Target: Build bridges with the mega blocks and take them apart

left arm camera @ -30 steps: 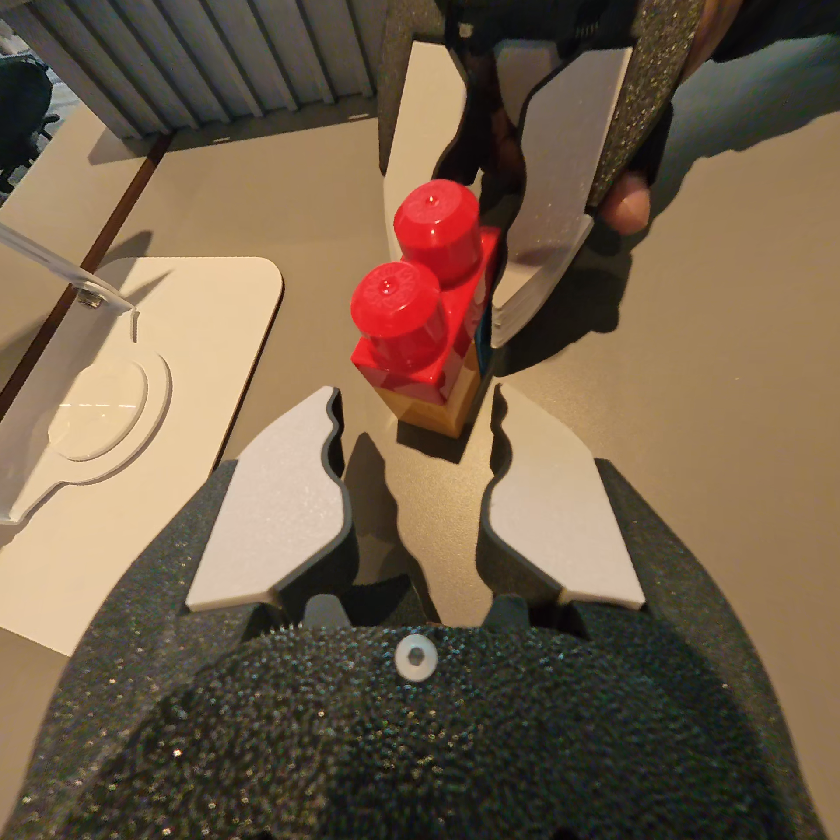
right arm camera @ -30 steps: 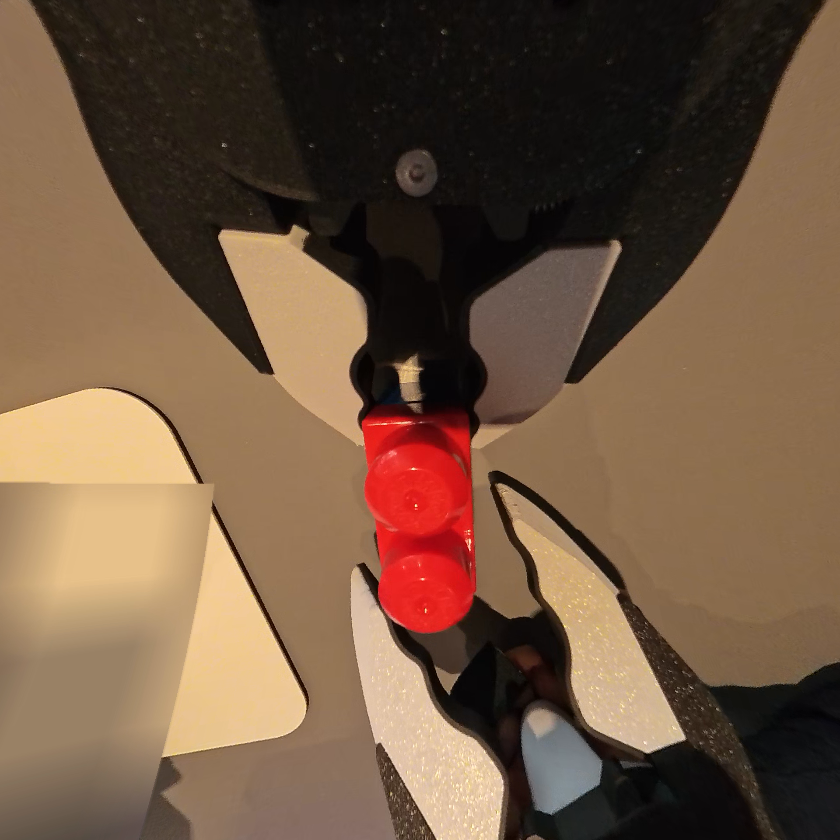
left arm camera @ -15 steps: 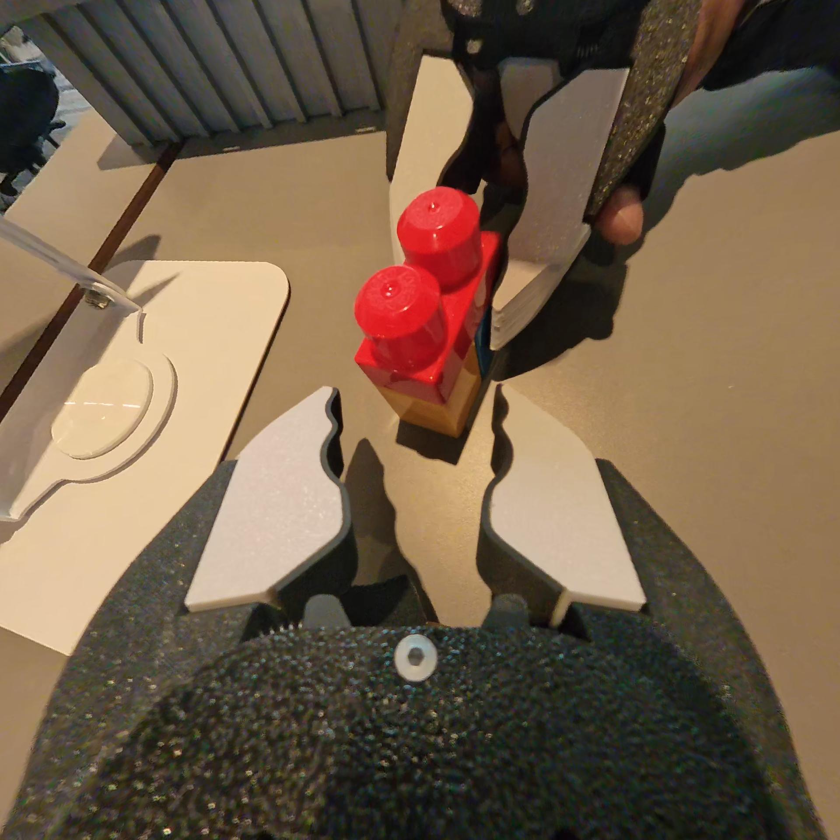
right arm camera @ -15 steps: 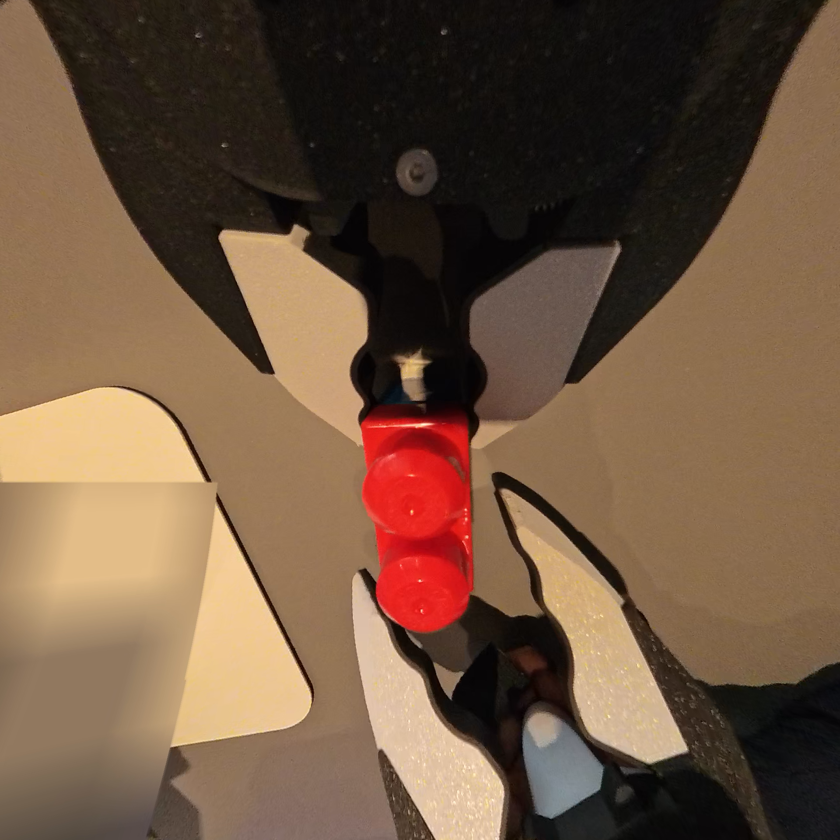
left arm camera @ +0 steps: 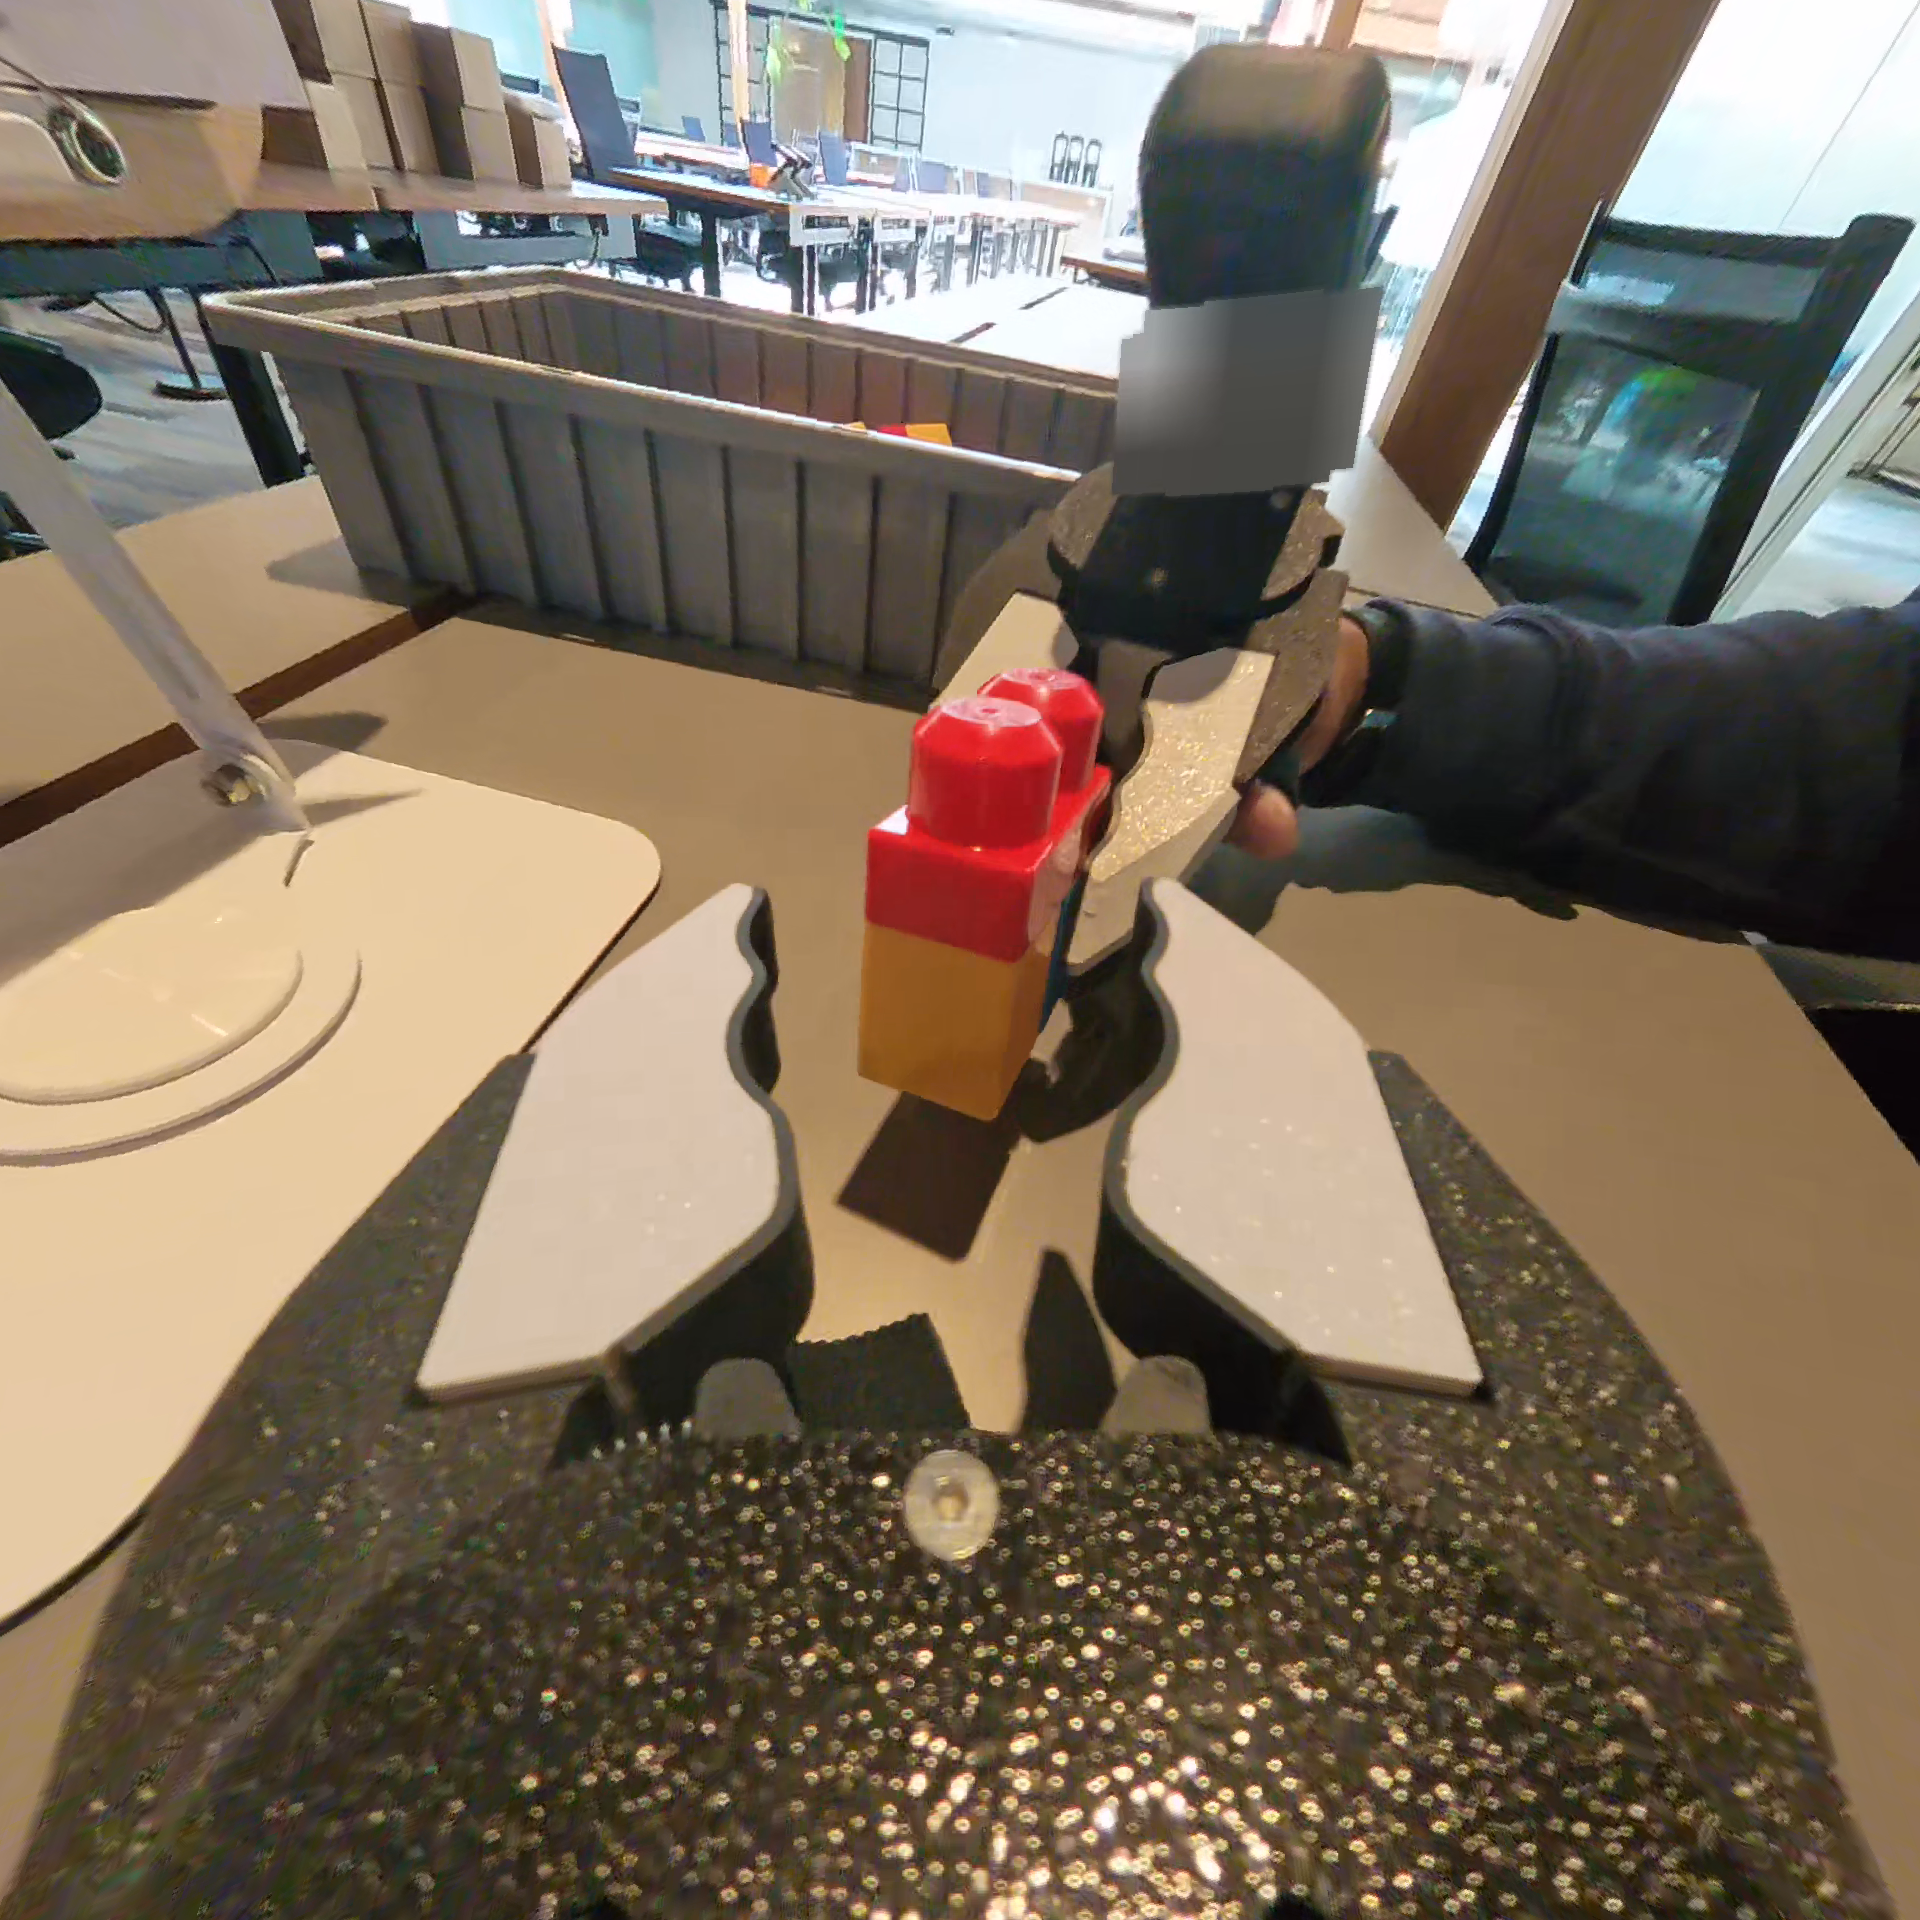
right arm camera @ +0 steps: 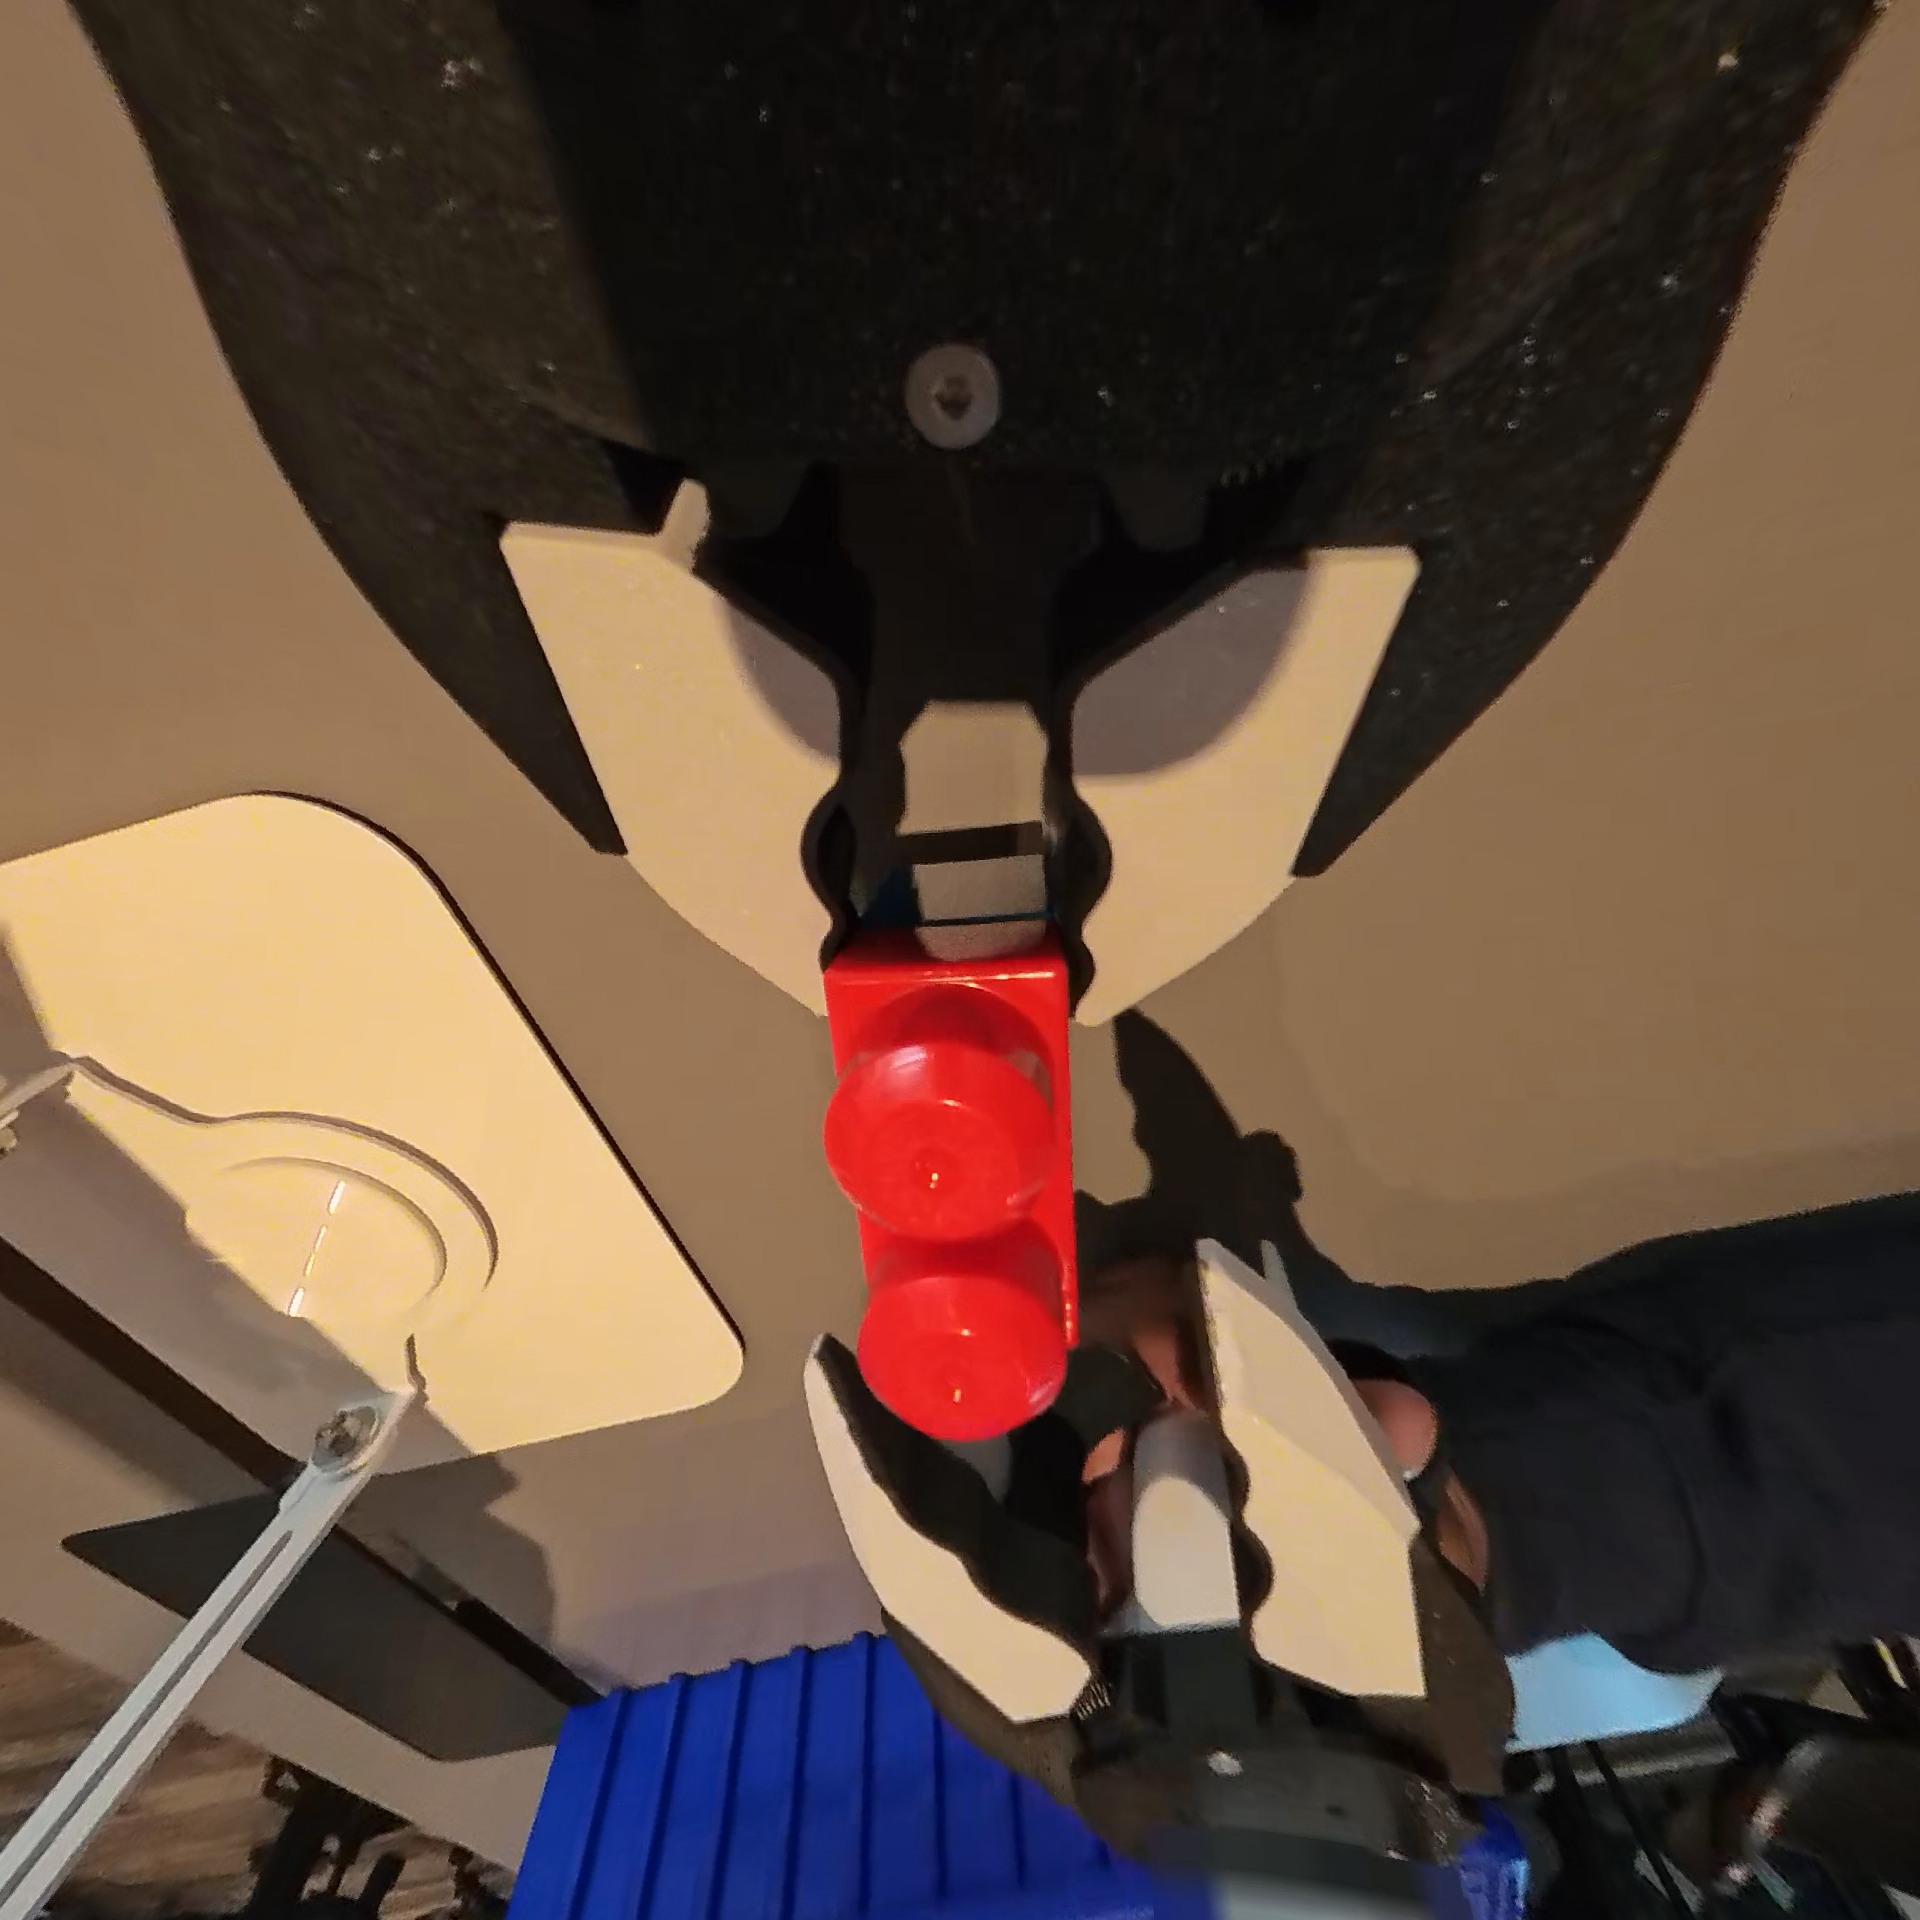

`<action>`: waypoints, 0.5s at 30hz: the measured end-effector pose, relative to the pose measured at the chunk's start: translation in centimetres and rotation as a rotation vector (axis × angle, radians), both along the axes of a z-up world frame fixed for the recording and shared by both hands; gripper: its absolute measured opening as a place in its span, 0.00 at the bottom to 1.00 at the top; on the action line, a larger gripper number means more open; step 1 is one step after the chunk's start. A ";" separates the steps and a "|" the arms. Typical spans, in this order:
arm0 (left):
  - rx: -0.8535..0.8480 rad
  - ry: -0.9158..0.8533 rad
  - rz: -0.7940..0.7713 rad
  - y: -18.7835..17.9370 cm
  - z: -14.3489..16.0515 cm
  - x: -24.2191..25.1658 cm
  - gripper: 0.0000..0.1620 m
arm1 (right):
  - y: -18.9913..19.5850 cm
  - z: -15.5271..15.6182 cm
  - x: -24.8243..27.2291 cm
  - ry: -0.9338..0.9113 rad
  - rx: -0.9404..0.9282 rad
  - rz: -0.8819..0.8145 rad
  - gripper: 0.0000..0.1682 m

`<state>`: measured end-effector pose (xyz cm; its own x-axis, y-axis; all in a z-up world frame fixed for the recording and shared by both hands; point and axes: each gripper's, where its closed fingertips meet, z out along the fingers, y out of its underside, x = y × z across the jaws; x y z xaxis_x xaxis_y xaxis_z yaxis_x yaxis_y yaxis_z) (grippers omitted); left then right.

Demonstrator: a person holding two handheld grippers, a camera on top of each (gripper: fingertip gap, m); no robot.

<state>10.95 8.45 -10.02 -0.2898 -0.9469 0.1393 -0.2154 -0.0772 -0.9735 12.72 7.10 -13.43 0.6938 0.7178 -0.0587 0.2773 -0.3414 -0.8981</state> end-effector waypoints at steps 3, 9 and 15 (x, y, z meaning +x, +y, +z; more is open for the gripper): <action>-0.018 -0.012 -0.014 -0.4 0.2 0.1 0.40 | 0.0 0.2 -0.2 0.022 0.003 0.002 0.22; 0.007 0.005 -0.017 -0.7 -0.1 0.2 0.39 | 0.1 0.4 -0.3 0.044 0.004 0.002 0.22; -0.011 0.019 -0.043 -1.2 -0.2 0.1 0.33 | 0.1 0.6 -0.5 0.064 0.011 0.005 0.22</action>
